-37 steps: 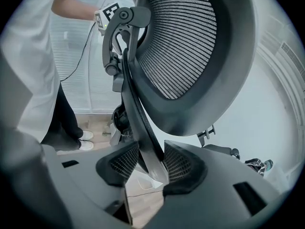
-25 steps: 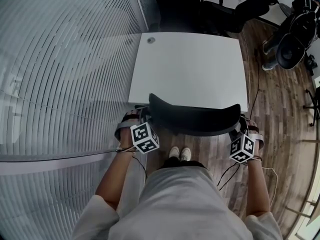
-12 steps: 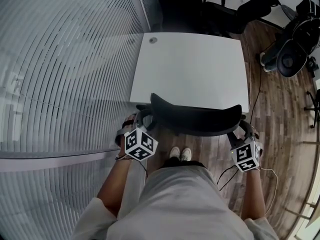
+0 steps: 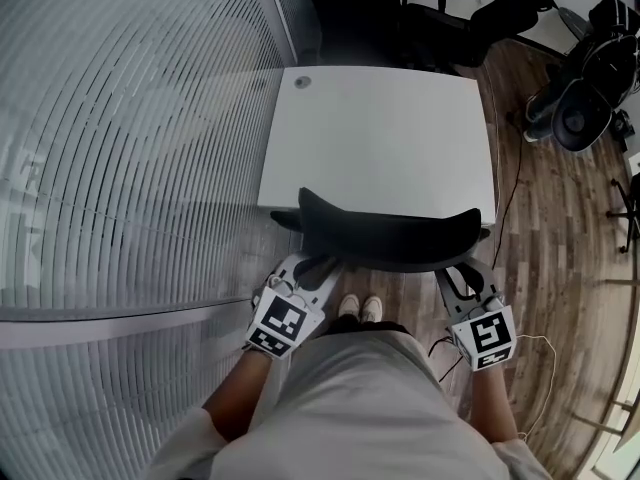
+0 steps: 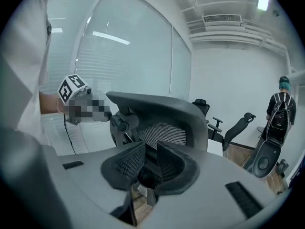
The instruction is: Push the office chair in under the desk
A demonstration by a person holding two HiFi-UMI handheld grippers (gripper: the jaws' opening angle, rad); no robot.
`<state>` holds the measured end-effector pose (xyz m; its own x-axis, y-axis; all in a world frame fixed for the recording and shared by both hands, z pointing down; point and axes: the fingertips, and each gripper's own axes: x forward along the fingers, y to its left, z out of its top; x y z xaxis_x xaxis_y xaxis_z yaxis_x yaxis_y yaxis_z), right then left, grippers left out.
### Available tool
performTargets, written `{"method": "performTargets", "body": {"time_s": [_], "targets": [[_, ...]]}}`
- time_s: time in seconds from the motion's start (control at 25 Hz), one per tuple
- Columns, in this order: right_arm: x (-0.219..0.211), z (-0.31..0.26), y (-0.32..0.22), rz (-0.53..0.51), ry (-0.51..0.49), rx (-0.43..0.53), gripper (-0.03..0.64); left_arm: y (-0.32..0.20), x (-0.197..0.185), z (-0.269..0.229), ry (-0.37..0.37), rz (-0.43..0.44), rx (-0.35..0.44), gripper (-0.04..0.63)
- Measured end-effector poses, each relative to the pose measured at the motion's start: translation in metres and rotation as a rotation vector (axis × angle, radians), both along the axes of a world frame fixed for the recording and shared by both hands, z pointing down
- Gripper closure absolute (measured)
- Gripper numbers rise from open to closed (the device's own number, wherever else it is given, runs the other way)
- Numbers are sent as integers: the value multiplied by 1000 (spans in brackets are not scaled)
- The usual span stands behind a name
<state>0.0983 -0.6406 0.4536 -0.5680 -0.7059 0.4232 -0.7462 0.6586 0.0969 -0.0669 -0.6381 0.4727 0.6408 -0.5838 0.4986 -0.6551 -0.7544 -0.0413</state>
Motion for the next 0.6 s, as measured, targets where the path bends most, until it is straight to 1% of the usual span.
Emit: {"method": "performTargets", "body": {"time_s": [0.08, 0.2, 0.4, 0.48, 0.6], "targets": [[-8, -7, 5, -15, -33, 5, 538, 9, 9, -12, 50, 8, 9, 532], [-20, -19, 18, -38, -91, 10, 558, 24, 23, -35, 146, 11, 24, 546], [-42, -54, 36, -61, -228, 15, 577, 33, 31, -80, 315, -18, 77, 557], [-50, -69, 39, -73, -254, 26, 581, 33, 31, -93, 353, -24, 89, 560], [-59, -86, 44, -95, -263, 39, 586, 35, 34, -105, 369, -17, 99, 562]]}}
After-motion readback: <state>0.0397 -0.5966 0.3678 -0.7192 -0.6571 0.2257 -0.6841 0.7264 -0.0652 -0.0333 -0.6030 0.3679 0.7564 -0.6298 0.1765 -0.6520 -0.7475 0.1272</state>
